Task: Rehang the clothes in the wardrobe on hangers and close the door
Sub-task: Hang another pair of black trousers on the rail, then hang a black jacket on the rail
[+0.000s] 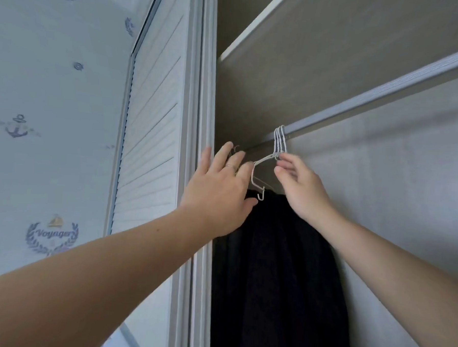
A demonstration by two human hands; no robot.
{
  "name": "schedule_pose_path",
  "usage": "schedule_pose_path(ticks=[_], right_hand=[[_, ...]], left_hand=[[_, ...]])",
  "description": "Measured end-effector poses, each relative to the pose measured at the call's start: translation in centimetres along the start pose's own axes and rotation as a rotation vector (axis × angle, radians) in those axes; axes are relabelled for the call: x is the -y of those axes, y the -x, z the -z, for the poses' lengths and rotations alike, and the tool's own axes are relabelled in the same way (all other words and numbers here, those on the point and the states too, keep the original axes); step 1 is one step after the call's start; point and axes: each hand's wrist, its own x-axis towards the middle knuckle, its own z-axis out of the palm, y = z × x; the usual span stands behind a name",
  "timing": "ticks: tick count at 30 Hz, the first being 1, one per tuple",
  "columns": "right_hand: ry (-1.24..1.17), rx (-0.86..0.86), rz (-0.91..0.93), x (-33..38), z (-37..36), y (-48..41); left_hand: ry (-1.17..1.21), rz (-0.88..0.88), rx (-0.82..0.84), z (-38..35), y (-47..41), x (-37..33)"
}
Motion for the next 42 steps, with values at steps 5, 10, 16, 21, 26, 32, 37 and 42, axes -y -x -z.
schedule_pose_path(ticks=[5,10,16,21,26,32,37,42], right_hand=[[0.128,0.222,0.144,7.3,-3.7,10.9],[0.409,0.435,0.325,16.0,-10.3,21.3],[0.292,0.582,0.425,27.2,-18.6,34.1],[0.121,0.743,0.463,36.9,-25.0,44.9],[-0.051,0.919,0.550,46.9,-29.6,55.6],[-0.267,1.151,0.685,57.9,-32.7,68.3],[-0.381,1.348,0.833,65.9,-34.2,77.8],[-0.498,1.510,0.997,73.4,-36.5,86.3]], left_hand=[[-0.006,0.094,0.015,4.3,12.5,3.9],[0.019,0.203,0.113,9.8,26.6,8.2],[-0.099,0.410,0.209,19.1,44.9,13.8],[-0.287,0.595,0.455,29.5,59.8,16.0],[-0.431,0.833,0.653,39.8,72.9,15.2],[-0.594,1.170,0.806,51.1,85.7,11.2],[-0.692,1.446,0.966,58.9,93.8,6.5],[-0.787,1.692,1.049,65.2,100.8,2.2]])
